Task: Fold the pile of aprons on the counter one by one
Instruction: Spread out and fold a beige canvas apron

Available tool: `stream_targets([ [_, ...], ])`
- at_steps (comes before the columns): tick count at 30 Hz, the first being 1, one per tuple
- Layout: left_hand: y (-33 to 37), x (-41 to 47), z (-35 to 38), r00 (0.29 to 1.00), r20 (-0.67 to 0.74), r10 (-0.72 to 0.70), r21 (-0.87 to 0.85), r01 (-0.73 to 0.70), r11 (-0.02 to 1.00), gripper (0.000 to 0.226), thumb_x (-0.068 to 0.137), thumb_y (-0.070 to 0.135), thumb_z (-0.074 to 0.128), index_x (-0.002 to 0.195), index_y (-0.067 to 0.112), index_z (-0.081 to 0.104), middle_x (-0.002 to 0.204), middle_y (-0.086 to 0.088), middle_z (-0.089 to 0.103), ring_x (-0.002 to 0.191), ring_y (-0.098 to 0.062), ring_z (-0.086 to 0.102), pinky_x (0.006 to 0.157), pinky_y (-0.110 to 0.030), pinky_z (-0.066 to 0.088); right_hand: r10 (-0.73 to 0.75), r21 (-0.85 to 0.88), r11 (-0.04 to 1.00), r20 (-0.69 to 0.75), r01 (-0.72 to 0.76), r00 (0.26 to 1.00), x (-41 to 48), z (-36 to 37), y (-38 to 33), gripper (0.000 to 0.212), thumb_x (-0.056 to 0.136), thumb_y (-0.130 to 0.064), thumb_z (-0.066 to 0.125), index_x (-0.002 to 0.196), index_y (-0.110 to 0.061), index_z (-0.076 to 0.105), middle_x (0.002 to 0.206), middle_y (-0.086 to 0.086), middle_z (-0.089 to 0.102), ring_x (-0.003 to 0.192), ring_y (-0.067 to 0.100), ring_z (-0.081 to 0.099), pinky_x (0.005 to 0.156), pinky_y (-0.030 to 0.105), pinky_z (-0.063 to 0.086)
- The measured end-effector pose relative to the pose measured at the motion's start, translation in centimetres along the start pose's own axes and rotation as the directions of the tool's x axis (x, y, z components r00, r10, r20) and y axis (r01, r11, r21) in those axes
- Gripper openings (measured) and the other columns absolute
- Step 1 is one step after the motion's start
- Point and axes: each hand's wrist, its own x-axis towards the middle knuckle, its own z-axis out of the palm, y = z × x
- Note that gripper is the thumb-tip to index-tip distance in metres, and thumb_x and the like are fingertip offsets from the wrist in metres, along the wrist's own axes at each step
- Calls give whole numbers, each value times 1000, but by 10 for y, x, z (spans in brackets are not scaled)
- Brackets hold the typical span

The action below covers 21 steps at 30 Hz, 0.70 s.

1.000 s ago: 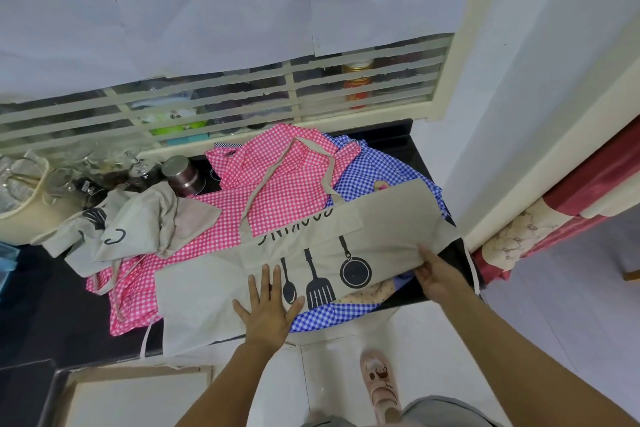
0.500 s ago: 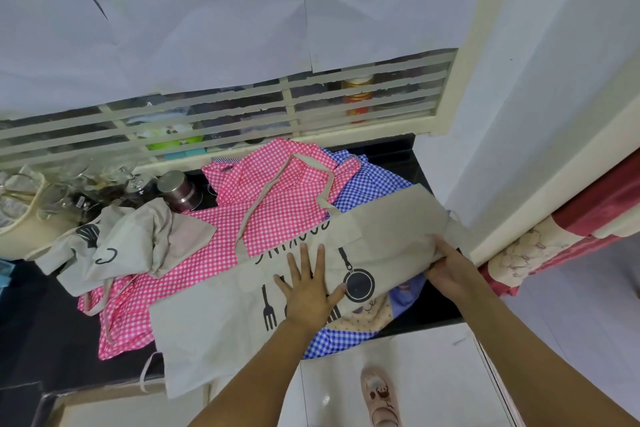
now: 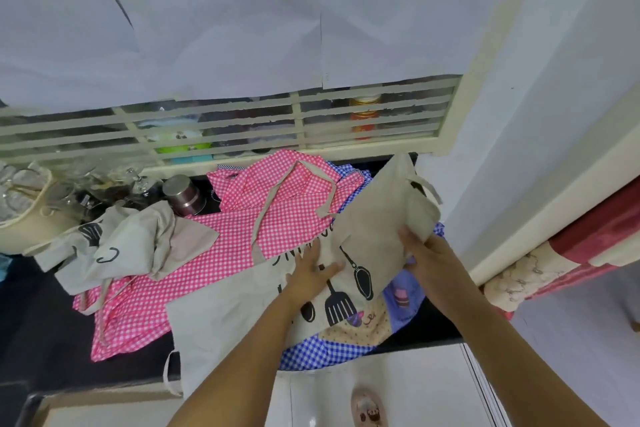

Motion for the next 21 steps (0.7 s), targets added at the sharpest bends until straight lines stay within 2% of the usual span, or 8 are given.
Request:
stream_targets([
  [3, 0, -37, -37, 996, -87, -1, -452, -39, 891, 52, 96, 53, 39, 140, 26, 43, 149, 0, 40, 129, -15, 46, 106, -33, 34, -161, -382, 906, 88, 183, 983, -17, 44, -8, 28, 96, -42, 47, 108, -17, 54, 98, -11, 59, 96, -4, 59, 77, 11, 41],
  [6, -30, -75, -74, 998, -31, -51, -872, -2, 489, 70, 87, 64, 33, 131, 12, 52, 131, -13, 59, 112, -27, 62, 95, -43, 50, -250, -541, 736, 343, 408, 906, -33, 92, 13, 40, 99, -42, 39, 138, -39, 31, 151, 0, 33, 141, 5, 25, 114, 30, 25],
  [8, -61, -98, -97, 999, 6, -51, -958, 20, 286, 87, 80, 73, 31, 131, 6, 51, 126, -22, 60, 115, -36, 60, 94, -48, 51, -193, -663, 563, 475, 494, 858, -43, 129, 37, 42, 100, -41, 33, 140, -46, 22, 160, 3, 4, 148, 24, -4, 117, 47, 10],
  [10, -88, -116, -113, 993, 13, -117, -973, 39, 226, 92, 78, 78, 27, 123, 4, 56, 119, -24, 64, 113, -39, 60, 90, -51, 52, -51, -728, 459, 550, 509, 833, -52, 158, 66, 51, 101, -23, 40, 145, -44, 25, 159, -3, -10, 146, 23, -16, 118, 50, 3],
  [13, -119, -126, -121, 964, -39, -263, -930, 62, 362, 78, 87, 71, 24, 110, 7, 62, 103, -18, 72, 101, -32, 65, 86, -44, 53, 102, -635, 517, 712, 575, 695, -59, 183, 99, 64, 95, -36, 55, 149, -35, 21, 156, -12, -5, 143, 9, -15, 116, 33, 0],
  [16, -138, -130, -117, 947, -93, -307, -752, 135, 645, 36, 92, 42, 56, 104, 10, 68, 96, -6, 74, 92, -20, 68, 73, -28, 53, 204, -589, 583, 773, 560, 601, -58, 189, 121, 75, 85, -48, 63, 148, -27, 27, 157, -9, 14, 144, 7, 7, 114, 23, 10],
  [19, -161, -118, -109, 905, -189, -382, -509, 242, 826, 18, 79, 17, 78, 75, 4, 66, 78, -11, 70, 78, -26, 64, 63, -23, 48, 145, -659, 602, 646, 451, 749, -47, 174, 136, 70, 85, -49, 61, 146, -31, 32, 152, -16, 22, 136, -4, 16, 114, 19, 11],
  [21, -171, -108, -107, 868, -265, -419, -424, 286, 860, 25, 79, 12, 77, 63, 3, 61, 95, -24, 69, 94, -31, 66, 76, -28, 46, 14, -694, 565, 549, 446, 836, -33, 156, 137, 53, 90, -38, 61, 139, -29, 42, 149, -13, 33, 129, -6, 21, 118, 28, 17],
])
